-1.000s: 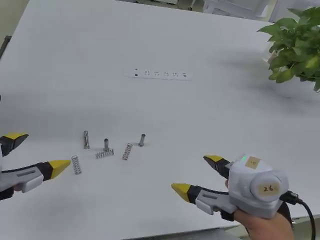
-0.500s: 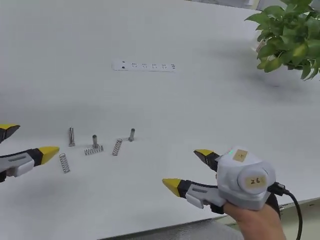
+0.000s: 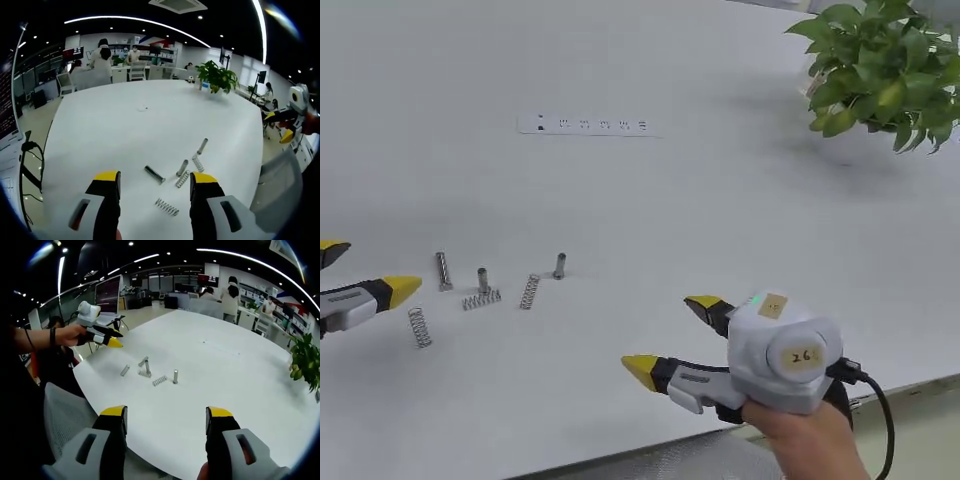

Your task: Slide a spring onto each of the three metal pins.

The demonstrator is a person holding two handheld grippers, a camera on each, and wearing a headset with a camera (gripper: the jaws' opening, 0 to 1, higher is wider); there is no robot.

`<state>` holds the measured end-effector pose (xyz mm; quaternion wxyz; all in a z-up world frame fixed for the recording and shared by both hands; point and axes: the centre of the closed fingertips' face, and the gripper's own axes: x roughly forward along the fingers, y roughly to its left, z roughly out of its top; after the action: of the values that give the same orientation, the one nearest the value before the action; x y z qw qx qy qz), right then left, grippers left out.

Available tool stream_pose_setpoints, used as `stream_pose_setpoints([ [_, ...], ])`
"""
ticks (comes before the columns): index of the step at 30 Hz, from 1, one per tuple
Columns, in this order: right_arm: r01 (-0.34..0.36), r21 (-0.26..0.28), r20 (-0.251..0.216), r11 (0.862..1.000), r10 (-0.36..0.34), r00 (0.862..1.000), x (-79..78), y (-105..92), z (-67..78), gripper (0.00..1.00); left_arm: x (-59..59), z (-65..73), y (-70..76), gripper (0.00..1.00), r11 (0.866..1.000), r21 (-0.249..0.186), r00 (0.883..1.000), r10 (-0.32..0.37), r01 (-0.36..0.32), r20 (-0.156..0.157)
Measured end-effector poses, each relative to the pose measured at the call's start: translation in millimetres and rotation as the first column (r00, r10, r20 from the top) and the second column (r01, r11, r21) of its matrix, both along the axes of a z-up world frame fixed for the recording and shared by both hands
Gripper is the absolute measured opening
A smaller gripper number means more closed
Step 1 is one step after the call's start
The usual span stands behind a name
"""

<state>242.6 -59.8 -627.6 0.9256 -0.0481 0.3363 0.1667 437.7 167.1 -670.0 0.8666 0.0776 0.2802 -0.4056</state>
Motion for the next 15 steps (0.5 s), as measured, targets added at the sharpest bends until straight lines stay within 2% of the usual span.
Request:
stream_pose_setpoints([
  [7, 0.006, -0.003, -0.006, 1.0, -0.006, 1.0, -1.5, -3.5, -0.6, 0.62, 12.6, -17.1, -6.2, 0.46, 0.999, -0.014, 0.999, 0.033, -0.033, -0.028],
  [10, 0.007, -0.004, -0.008, 1.0, -0.007, 1.0, -1.7, -4.1, -1.2, 0.62, 22.0, -27.9, -6.9, 0.44, 0.998, -0.025, 0.997, 0.059, -0.06, -0.045],
  [15, 0.006, -0.005, -0.011, 1.0, -0.006, 1.0, -2.0, -4.3, -2.4, 0.62, 27.7, -41.5, -12.2, 0.4, 0.997, -0.025, 0.995, 0.077, -0.079, -0.071],
])
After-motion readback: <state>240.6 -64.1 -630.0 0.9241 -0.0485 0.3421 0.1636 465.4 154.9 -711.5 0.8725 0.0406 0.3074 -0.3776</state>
